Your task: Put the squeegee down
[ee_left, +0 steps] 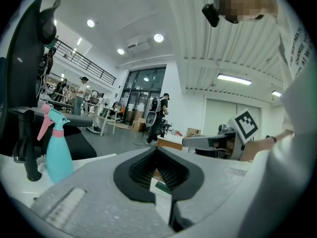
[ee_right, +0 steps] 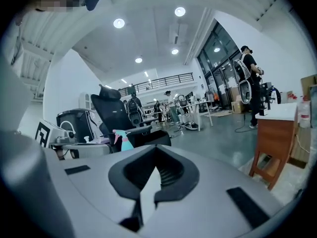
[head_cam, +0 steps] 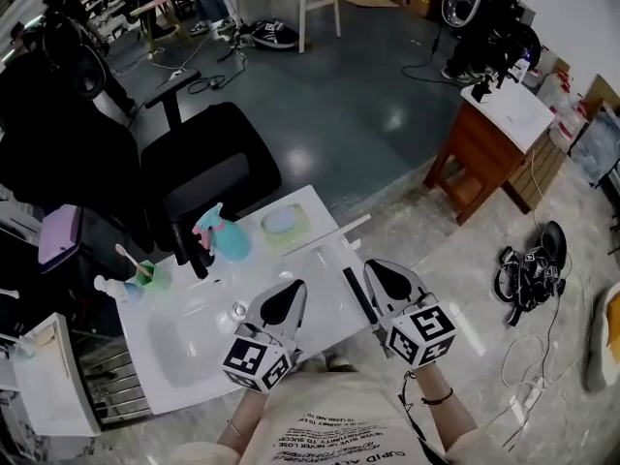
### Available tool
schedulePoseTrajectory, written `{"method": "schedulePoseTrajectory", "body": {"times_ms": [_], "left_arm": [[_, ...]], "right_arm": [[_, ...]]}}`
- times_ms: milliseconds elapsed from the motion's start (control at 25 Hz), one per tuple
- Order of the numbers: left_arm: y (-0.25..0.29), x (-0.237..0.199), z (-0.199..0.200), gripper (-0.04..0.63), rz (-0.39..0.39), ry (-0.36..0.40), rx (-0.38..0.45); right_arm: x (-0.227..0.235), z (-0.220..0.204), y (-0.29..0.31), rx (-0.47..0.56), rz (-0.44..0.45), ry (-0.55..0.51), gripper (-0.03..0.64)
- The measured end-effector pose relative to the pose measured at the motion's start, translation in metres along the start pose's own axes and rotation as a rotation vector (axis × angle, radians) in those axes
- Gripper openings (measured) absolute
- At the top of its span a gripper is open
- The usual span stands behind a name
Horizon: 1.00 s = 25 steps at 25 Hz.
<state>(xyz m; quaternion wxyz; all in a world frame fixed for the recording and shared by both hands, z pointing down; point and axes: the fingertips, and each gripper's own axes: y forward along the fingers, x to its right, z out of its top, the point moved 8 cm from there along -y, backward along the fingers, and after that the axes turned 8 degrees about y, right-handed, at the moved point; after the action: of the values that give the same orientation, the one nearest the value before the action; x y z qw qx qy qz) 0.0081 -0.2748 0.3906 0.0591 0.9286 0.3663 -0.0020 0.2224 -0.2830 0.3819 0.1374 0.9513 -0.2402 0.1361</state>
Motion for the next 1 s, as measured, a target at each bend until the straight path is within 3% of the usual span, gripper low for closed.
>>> {"method": "schedulePoseTrajectory", "body": {"times_ms": [400,1000], "left_arm": [[-0.013,-0.013,0.01,0.021,0.073,0.021,0.034],[-0.021,-0.024,0.008,0.021,0.126,0.017,0.043]], "right_arm": [[0.011,0.009,-0.019,0.11,-0.015,0.056,0.003],[0.016,0.012,-0.021,0.151,-0.025,0.071,0.003]]}}
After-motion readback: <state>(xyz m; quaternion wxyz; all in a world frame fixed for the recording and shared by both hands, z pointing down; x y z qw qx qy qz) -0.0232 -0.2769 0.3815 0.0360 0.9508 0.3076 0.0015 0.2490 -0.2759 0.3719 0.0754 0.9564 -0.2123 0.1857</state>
